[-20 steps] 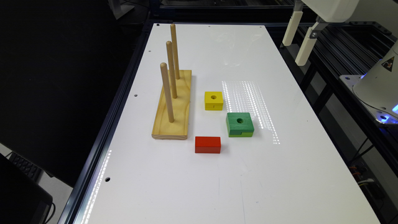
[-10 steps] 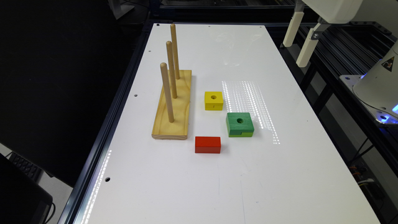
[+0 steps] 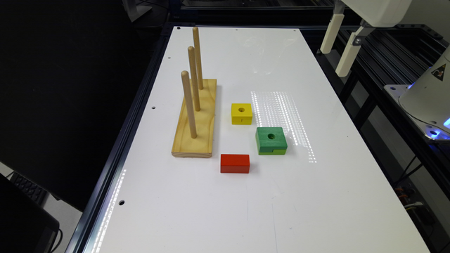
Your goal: Pick up yellow block.
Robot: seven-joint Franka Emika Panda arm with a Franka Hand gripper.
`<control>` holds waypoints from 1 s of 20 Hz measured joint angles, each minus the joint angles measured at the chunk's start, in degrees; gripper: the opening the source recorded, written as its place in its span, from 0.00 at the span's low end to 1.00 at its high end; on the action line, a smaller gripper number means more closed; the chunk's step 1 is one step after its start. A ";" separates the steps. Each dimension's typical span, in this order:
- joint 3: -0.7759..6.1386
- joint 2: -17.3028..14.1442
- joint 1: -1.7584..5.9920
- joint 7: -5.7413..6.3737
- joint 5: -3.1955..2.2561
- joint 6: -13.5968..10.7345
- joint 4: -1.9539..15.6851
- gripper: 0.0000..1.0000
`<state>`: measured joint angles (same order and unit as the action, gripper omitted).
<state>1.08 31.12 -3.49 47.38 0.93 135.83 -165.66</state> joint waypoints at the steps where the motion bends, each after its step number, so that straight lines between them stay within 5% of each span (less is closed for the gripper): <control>1: 0.07 -0.05 -0.23 0.22 0.08 0.00 0.20 1.00; 12: 0.14 -0.62 -0.98 1.18 0.09 0.00 1.40 1.00; 20: 0.13 -4.22 -0.84 1.18 0.09 0.04 4.70 1.00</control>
<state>1.21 26.90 -4.33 48.56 1.01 135.87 -160.97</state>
